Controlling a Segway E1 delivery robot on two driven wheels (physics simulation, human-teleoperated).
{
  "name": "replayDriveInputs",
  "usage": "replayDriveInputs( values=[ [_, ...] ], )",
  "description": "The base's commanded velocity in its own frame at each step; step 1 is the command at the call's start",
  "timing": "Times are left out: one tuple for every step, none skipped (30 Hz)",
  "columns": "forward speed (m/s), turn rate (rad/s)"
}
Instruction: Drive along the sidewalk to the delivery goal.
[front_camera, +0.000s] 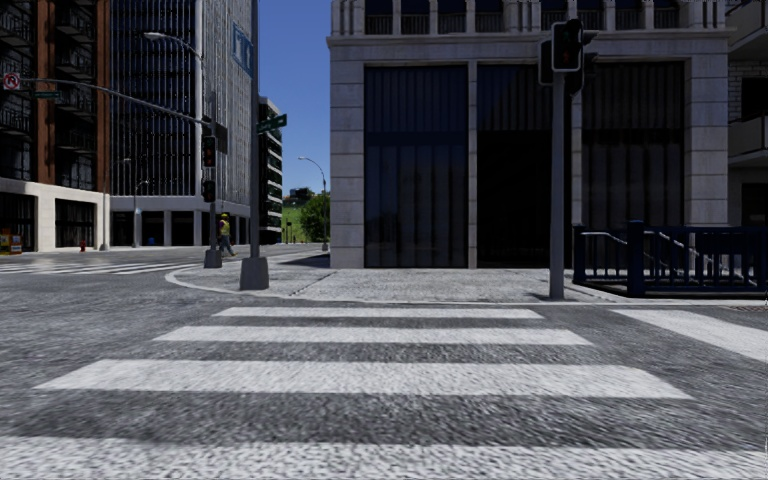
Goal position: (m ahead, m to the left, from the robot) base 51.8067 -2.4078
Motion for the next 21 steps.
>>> replayDriveInputs(
  values=[
    [2.00, 0.00],
    [2.00, 0.00],
    [2.00, 0.00],
    [2.00, 0.00],
    [2.00, 0.00],
    [2.00, 0.00],
    [2.00, 0.00],
    [2.00, 0.00],
    [2.00, 0.00],
    [2.00, 0.00],
    [2.00, 0.00],
    [2.00, 0.00],
    [2.00, 0.00],
    [2.00, 0.00],
    [2.00, 0.00],
    [2.00, 0.00],
    [2.00, 0.00],
    [2.00, 0.00],
    [2.00, 0.00],
    [2.00, 0.00],
    [2.00, 0.00]
  ],
)
